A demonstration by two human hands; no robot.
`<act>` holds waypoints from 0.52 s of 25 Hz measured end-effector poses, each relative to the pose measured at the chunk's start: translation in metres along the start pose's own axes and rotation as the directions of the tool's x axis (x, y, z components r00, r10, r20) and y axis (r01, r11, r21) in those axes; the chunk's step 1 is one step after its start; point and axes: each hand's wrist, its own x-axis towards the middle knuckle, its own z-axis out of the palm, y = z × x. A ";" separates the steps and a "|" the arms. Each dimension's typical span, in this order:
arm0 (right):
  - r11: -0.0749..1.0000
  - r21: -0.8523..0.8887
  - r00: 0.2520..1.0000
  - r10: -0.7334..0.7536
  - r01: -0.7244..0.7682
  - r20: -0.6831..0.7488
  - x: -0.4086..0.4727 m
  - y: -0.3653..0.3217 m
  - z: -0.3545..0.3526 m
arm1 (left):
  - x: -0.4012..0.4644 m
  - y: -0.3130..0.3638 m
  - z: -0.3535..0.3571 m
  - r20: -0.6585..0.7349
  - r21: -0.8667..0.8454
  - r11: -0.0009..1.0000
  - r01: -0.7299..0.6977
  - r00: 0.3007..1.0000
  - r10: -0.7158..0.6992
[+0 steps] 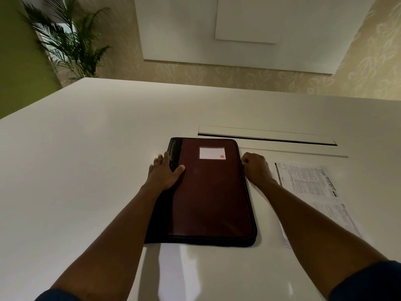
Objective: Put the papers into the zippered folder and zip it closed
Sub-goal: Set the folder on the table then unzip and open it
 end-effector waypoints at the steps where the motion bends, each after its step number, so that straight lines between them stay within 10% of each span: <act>1: 1.000 0.008 1.000 0.001 -0.001 0.001 -0.005 0.000 -0.001 | -0.005 0.000 0.000 0.001 -0.004 1.000 0.004 1.000 -0.004; 13: 0.999 0.029 1.000 -0.024 0.024 0.016 -0.060 -0.001 -0.014 | -0.067 0.004 -0.001 0.023 0.008 0.998 0.064 0.998 -0.064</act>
